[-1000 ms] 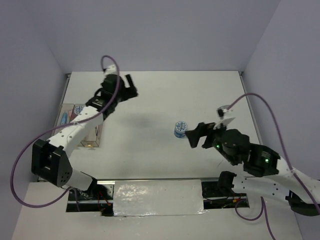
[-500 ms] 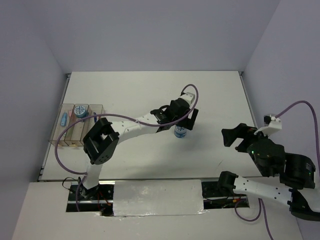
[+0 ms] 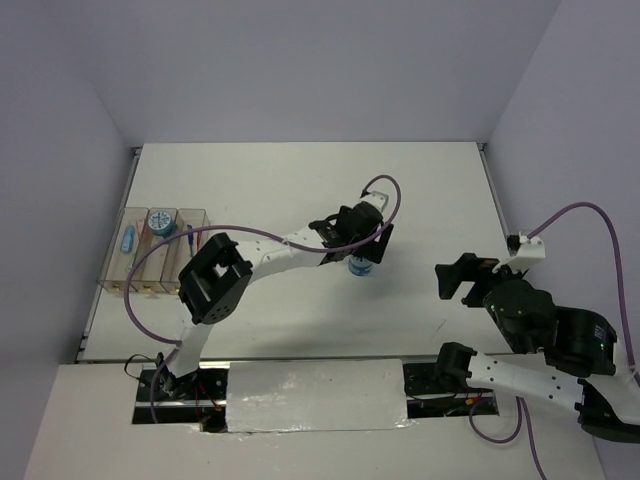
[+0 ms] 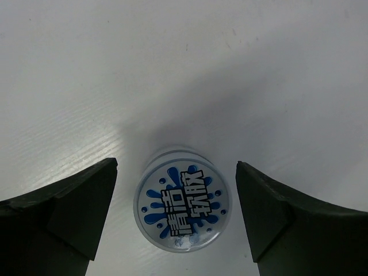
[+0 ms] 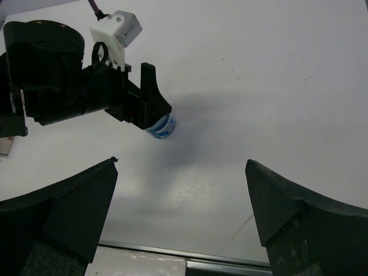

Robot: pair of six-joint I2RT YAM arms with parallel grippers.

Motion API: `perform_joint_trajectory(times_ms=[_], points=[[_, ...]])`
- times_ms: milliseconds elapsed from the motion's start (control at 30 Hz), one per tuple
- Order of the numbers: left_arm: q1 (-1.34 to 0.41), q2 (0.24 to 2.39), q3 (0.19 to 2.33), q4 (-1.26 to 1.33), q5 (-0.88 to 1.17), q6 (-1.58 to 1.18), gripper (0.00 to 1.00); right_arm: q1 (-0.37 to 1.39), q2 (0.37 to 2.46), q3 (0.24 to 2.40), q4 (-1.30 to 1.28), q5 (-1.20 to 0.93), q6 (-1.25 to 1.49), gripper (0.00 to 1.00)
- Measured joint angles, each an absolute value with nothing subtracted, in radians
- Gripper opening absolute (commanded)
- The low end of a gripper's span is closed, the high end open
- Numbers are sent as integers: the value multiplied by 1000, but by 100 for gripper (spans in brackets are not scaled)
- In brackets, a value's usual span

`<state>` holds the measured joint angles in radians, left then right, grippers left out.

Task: Sort the stationery into containers
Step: Pick up the stationery from the center of the board.

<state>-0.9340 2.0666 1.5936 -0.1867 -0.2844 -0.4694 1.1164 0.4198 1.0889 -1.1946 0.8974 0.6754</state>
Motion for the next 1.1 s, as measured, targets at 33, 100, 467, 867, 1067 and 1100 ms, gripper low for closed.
perform_joint_trajectory(times_ms=[33,100,467,867,1067,1100], points=[[-935,2071,1587,-186,-284,-470,95,1116,422,1087,-1187,895,669,100],[-938,2073,1568,-186,-284,-471,88,1116,427,1086,-1172,890,657,100],[-953,2059,1500,-145,-294,-475,0,1116,435,1068,-1130,874,620,100],[-518,1451,1222,-436,-651,-686,0,1116,436,987,-1005,812,546,100],[27,1219,1058,-525,-769,-801,0,1116,491,980,-910,775,481,100],[63,1225,1043,-551,-769,-820,0,1116,508,980,-897,771,472,100]])
